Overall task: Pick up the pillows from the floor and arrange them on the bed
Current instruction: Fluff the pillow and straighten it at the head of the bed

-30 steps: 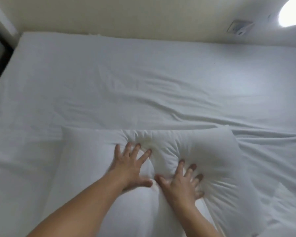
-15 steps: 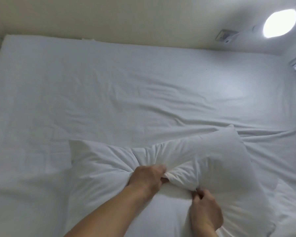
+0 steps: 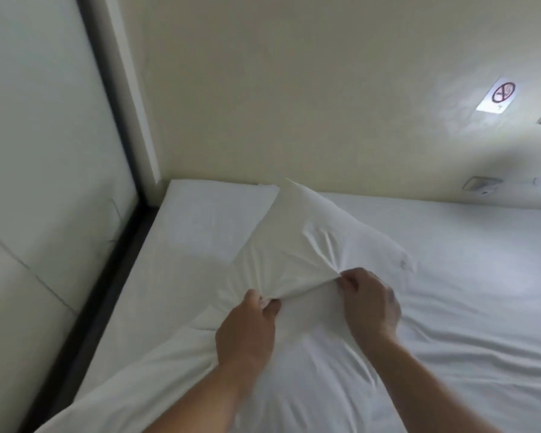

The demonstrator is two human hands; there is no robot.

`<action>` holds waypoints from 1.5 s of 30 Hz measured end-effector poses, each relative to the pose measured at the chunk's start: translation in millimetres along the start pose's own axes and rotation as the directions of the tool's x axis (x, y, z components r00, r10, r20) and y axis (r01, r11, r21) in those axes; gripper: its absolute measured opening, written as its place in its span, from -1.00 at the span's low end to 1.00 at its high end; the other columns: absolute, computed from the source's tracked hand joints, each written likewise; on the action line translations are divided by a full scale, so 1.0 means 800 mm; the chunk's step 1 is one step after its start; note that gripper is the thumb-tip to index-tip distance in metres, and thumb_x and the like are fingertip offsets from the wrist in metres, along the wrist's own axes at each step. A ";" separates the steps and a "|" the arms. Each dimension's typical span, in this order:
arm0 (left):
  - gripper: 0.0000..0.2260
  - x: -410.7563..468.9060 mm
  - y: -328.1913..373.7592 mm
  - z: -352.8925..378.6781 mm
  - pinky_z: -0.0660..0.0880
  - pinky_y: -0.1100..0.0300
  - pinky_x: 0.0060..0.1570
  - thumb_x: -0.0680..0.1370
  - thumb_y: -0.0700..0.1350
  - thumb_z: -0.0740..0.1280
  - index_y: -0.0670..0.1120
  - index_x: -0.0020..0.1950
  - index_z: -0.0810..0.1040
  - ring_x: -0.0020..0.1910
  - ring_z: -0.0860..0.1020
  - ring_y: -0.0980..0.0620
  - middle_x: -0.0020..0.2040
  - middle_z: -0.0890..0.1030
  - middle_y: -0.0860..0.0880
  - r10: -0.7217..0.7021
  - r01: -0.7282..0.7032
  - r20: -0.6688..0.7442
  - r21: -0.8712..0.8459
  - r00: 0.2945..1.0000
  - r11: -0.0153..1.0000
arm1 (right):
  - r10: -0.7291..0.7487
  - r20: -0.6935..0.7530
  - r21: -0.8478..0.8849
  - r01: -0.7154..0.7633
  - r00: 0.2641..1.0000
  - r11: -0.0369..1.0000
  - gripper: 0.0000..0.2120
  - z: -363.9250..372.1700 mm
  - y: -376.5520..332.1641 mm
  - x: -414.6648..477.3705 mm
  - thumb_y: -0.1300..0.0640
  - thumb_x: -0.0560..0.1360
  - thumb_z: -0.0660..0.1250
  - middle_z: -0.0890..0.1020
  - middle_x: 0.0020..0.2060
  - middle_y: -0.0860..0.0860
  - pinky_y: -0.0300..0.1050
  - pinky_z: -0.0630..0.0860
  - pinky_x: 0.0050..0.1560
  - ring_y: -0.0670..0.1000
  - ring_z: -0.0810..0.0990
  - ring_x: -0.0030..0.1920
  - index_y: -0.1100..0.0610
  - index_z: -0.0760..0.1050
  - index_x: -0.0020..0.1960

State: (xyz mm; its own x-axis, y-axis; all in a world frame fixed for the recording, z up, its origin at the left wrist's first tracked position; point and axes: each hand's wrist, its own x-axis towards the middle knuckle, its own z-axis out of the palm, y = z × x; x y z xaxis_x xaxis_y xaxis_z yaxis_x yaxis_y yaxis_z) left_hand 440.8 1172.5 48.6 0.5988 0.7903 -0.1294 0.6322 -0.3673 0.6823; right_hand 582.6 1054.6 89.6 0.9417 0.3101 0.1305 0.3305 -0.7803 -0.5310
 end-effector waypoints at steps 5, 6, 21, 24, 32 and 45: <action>-0.45 0.077 -0.084 -0.051 0.36 -0.12 0.16 0.48 0.34 0.07 0.06 0.35 0.22 0.19 0.38 -0.20 0.25 0.38 -0.16 -0.175 0.124 0.076 0.447 0.982 0.886 | 0.048 0.331 -0.125 -0.007 0.943 0.992 -0.58 0.099 -0.050 0.008 -0.15 0.51 0.23 0.50 0.25 0.08 0.03 0.42 0.03 0.18 0.45 0.21 -0.04 0.38 0.33; -0.30 0.080 -0.108 -0.054 0.27 -0.20 0.21 0.38 0.44 0.08 0.12 0.42 0.11 0.25 0.32 -0.23 0.31 0.32 -0.17 -0.257 0.177 0.106 0.480 0.960 0.859 | 0.130 0.400 -0.158 -0.071 0.907 0.985 -0.39 0.115 -0.037 -0.006 -0.28 0.45 0.25 0.42 0.32 0.11 0.12 0.40 0.16 0.22 0.39 0.29 -0.06 0.25 0.41; -0.77 0.134 -0.174 -0.078 0.35 0.07 -0.27 0.52 0.12 0.27 -0.02 -0.16 0.52 -0.20 0.52 -0.20 -0.22 0.53 -0.05 0.041 -0.029 -0.484 0.032 0.874 0.999 | 0.203 0.058 0.502 -0.204 0.978 0.841 -0.85 0.161 -0.052 0.013 0.07 0.41 0.38 0.62 -0.16 0.06 -0.01 0.47 -0.06 0.18 0.56 -0.11 0.03 0.48 -0.04; -0.75 0.150 -0.146 -0.098 0.32 0.07 -0.27 0.54 0.10 0.25 -0.06 -0.09 0.56 -0.24 0.45 -0.14 -0.21 0.49 -0.05 0.085 -0.104 -0.578 0.001 0.812 0.995 | 0.121 -0.010 0.525 -0.098 0.993 0.846 -0.87 0.146 -0.074 0.042 0.05 0.43 0.35 0.60 -0.20 0.01 -0.04 0.42 -0.09 0.18 0.56 -0.12 0.01 0.49 -0.04; -0.42 0.146 -0.214 -0.087 0.22 -0.18 0.27 0.46 0.39 -0.02 0.19 0.43 0.22 0.34 0.28 -0.17 0.39 0.27 -0.09 -0.257 0.271 -0.087 0.253 0.962 0.929 | 0.373 0.484 0.102 -0.474 0.792 0.874 -0.34 0.179 -0.039 0.043 -0.23 0.50 0.21 0.49 0.19 0.24 0.11 0.41 0.20 0.26 0.48 0.15 0.29 0.34 0.34; -0.08 0.081 -0.236 -0.073 0.38 -0.08 0.13 0.29 0.57 -0.13 0.04 0.50 0.04 0.25 0.44 -0.23 0.37 0.39 -0.20 -0.464 0.452 0.013 0.200 0.886 0.869 | 0.468 0.421 -0.243 -0.400 0.777 0.884 -0.19 0.171 0.019 -0.017 -0.42 0.37 0.21 0.47 0.24 0.22 0.12 0.41 0.22 0.25 0.45 0.24 0.18 0.29 0.33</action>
State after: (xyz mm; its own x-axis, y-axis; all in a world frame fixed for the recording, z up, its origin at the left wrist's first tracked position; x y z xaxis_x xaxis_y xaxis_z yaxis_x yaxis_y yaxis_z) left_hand 331.3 1322.0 -46.4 0.2434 0.8642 -0.4404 0.9187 -0.0599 0.3903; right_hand 566.1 1112.5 -34.7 0.8598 0.1048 -0.4997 -0.0693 -0.9457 -0.3176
